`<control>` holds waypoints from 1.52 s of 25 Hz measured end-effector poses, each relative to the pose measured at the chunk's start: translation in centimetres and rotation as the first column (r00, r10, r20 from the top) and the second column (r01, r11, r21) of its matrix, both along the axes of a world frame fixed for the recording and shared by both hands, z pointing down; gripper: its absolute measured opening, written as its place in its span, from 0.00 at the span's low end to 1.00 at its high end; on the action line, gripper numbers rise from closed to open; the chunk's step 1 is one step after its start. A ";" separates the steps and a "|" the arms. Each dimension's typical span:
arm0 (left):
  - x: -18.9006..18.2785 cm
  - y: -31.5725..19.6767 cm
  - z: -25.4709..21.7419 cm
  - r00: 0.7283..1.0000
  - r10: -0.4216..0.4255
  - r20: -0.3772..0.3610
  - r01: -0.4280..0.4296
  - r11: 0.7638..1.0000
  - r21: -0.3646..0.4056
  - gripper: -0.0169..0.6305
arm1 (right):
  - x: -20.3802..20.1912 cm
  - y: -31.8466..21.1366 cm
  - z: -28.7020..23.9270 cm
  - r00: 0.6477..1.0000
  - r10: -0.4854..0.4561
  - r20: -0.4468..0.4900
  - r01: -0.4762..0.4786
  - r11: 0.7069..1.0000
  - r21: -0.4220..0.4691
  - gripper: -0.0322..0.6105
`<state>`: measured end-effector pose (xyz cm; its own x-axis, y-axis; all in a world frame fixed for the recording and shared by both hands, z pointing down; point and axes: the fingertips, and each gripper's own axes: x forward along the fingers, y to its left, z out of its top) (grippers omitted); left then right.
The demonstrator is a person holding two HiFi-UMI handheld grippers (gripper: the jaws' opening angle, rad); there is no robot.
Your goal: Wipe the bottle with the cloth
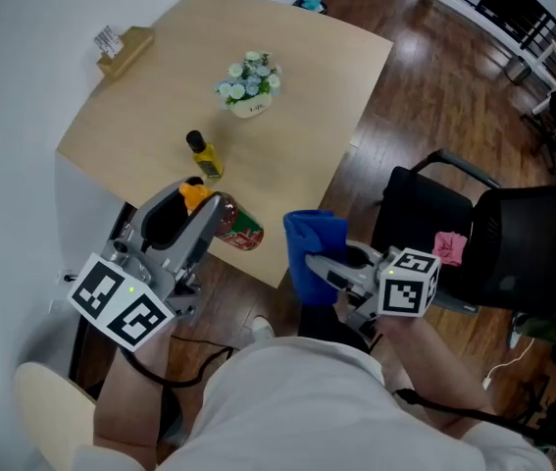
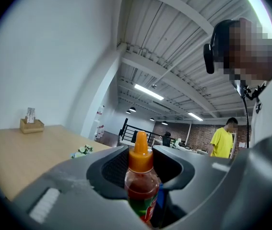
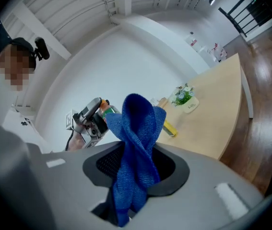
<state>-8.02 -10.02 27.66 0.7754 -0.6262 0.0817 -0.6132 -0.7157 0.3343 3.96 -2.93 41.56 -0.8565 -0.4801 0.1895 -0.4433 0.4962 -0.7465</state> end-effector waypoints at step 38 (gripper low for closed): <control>8.6 -21.2 24.7 0.914 -0.161 0.373 0.132 0.986 0.102 0.29 | 12.9 -8.6 4.2 0.973 -0.014 -0.231 -0.004 0.997 -0.077 0.26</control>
